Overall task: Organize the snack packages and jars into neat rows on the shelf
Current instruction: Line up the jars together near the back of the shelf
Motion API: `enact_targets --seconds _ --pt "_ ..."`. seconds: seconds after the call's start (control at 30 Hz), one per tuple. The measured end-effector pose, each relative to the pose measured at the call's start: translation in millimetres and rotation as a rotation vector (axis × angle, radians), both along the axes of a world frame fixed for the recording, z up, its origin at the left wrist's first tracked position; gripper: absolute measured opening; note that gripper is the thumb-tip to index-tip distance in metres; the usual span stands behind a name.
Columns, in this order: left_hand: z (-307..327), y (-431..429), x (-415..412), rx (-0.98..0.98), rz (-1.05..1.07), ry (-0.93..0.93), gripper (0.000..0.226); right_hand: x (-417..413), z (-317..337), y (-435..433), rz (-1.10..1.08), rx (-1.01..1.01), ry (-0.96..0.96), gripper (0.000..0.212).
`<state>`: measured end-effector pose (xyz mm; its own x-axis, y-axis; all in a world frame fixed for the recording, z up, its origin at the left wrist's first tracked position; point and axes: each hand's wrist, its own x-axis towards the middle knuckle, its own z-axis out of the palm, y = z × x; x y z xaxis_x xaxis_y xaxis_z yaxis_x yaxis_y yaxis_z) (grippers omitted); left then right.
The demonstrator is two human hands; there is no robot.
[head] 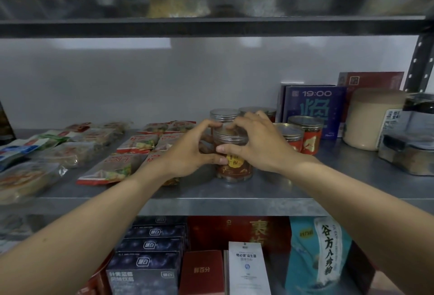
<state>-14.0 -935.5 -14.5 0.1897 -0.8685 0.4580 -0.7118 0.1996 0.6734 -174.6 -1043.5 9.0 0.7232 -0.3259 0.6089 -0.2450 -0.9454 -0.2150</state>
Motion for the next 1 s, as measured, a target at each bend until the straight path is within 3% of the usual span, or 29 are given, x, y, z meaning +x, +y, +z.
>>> enact_targets --seconds 0.57,0.7,0.87,1.0 --pt "11.6 3.3 4.4 0.132 -0.009 0.087 0.075 -0.9 15.5 -3.5 -0.029 -0.069 0.105 0.061" --pt "26.5 -2.9 23.3 0.168 0.051 0.126 0.076 11.4 35.5 -15.5 -0.011 0.078 0.086 0.06" --pt "50.6 -35.0 58.3 0.135 0.179 -0.037 0.059 47.9 61.8 -47.0 -0.107 0.21 0.137 0.052" --pt "62.3 -65.3 76.6 0.133 0.207 -0.204 0.053 78.1 74.2 -68.2 -0.196 0.261 0.317 0.066"
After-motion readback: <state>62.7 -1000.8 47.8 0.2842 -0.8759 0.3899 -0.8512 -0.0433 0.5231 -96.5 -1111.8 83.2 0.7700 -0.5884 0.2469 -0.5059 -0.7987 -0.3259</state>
